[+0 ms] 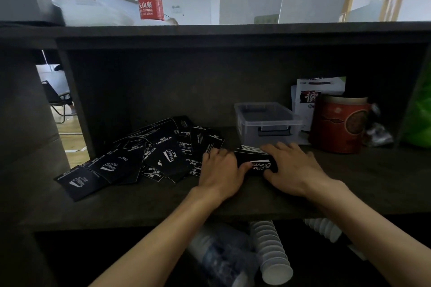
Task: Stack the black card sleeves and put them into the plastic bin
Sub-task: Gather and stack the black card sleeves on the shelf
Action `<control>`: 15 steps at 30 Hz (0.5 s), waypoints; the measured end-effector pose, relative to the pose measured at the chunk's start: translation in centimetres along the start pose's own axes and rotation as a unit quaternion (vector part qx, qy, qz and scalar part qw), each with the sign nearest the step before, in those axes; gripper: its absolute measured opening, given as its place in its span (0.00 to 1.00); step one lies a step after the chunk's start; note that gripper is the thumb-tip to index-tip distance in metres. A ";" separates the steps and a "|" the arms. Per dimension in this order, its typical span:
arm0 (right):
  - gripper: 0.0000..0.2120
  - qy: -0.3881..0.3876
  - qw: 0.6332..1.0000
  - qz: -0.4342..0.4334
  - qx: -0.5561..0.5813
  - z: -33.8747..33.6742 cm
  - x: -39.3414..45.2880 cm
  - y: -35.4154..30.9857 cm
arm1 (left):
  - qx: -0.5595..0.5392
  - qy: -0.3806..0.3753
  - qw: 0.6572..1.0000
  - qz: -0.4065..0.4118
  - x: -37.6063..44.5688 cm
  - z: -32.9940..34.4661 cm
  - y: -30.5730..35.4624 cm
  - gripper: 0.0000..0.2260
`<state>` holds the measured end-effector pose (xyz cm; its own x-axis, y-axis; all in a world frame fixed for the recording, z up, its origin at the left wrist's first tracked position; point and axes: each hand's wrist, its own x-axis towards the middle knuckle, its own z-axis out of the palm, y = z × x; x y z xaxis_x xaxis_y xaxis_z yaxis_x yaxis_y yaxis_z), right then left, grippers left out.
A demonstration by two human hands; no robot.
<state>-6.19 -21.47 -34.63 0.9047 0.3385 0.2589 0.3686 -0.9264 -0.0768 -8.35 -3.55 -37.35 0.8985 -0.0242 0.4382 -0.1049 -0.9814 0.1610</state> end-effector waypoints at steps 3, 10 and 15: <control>0.30 0.002 0.999 0.006 -0.037 0.2 0.4 -0.6 | 0.015 -0.026 1.000 0.008 0.2 0.2 0.9 0.24; 0.30 0.097 0.995 0.013 -0.023 2.1 -0.5 -0.5 | -0.031 0.010 0.999 -0.012 1.5 -1.6 -2.0 0.15; 0.31 0.135 0.990 0.016 -0.033 2.9 -0.5 -0.7 | 0.129 -0.078 0.985 -0.086 3.0 -2.9 -5.0 0.25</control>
<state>-6.26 -20.55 -37.48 0.8229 0.2601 0.5051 0.3174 -0.9479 -0.0290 -6.37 1.80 -34.22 0.9505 0.1371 0.2788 0.1479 -0.9888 -0.0180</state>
